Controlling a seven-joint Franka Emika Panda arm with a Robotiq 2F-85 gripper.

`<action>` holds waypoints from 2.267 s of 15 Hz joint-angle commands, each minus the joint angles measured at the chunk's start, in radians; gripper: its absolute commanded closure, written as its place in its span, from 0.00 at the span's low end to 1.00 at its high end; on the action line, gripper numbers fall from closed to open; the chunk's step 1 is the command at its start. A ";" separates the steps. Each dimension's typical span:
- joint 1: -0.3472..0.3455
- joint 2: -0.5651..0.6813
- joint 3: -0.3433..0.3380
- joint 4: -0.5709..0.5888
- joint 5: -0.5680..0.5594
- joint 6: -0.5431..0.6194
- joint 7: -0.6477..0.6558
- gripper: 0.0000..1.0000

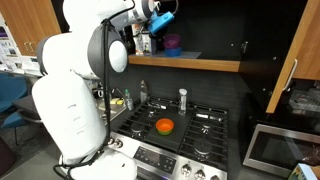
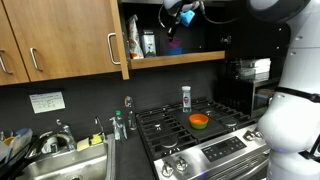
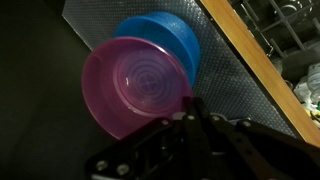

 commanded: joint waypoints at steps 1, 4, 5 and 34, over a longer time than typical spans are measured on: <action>-0.002 0.008 0.000 0.011 -0.004 0.015 0.014 0.99; -0.002 0.010 -0.001 0.009 -0.005 0.022 0.019 0.99; -0.002 0.010 -0.001 0.010 -0.006 0.023 0.021 0.99; -0.010 0.011 0.008 0.045 -0.029 -0.005 0.082 0.10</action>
